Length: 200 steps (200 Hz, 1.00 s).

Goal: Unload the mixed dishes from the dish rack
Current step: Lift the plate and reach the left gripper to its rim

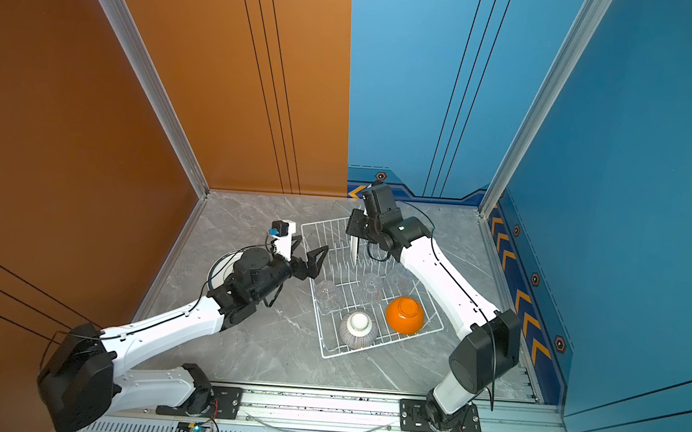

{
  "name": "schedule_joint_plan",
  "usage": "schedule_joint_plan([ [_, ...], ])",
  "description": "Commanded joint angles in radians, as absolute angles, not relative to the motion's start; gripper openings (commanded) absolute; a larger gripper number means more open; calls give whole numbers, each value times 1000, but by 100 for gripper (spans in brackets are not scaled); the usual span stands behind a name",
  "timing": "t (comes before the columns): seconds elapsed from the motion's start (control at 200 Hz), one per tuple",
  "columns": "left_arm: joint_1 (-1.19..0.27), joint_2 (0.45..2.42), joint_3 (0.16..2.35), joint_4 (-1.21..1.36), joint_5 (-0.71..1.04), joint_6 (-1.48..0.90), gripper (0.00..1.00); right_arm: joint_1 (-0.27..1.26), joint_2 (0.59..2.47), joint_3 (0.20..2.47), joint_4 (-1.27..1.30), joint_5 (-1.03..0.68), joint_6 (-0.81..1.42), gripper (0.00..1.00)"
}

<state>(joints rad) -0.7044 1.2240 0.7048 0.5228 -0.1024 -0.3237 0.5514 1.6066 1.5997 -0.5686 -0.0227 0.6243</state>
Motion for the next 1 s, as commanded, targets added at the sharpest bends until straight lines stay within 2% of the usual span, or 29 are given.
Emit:
schedule_joint_plan([
  [0.0,-729,1184,671,561,-103,-305,98,561,1559,1574,-509,28,666,0],
  [0.315,-774,1055,551,558,-190,-299,98,571,1526,1526,-479,-44,738,0],
  [0.601,-856,1136,620,592,-144,-150,98,565,1548,1552,-398,-198,796,0],
  [0.996,-904,1273,729,618,-281,-54,98,585,1486,1515,-346,-126,884,0],
])
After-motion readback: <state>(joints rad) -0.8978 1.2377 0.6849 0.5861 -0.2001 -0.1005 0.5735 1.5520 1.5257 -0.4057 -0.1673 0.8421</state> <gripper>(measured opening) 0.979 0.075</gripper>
